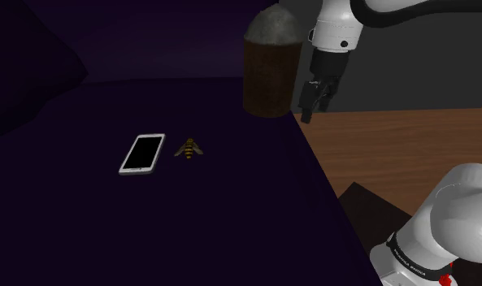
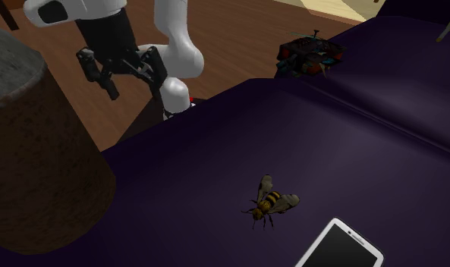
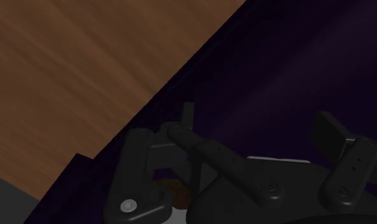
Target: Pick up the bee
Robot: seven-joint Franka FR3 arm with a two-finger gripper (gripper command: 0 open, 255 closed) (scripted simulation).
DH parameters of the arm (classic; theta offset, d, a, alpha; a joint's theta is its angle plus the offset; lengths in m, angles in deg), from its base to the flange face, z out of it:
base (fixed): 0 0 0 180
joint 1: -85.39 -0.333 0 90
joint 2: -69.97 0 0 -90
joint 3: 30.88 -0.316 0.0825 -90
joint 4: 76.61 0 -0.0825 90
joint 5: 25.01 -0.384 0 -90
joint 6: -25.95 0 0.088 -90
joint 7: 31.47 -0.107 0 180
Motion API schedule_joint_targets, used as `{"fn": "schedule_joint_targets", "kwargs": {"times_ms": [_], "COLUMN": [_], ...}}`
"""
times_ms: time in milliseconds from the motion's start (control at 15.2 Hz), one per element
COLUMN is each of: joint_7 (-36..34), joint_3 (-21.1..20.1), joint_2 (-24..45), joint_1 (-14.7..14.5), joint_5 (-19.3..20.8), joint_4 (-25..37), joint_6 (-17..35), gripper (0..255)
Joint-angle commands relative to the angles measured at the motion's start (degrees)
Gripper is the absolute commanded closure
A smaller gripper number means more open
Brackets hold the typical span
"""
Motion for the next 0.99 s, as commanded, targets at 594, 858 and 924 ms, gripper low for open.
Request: {"fn": "schedule_joint_targets", "kwargs": {"times_ms": [594,858,924], "joint_7": [-15.61,-21.83,-23.42], "joint_3": [-11.6,-15.34,-16.18], "joint_2": [19.67,28.46,30.83], "joint_1": [-2.55,-3.9,-4.4], "joint_5": [-0.61,1.48,2.22], "joint_4": [18.34,27.31,29.81], "joint_6": [-0.32,-1.57,-2.04], "gripper": [0,0,0]}}
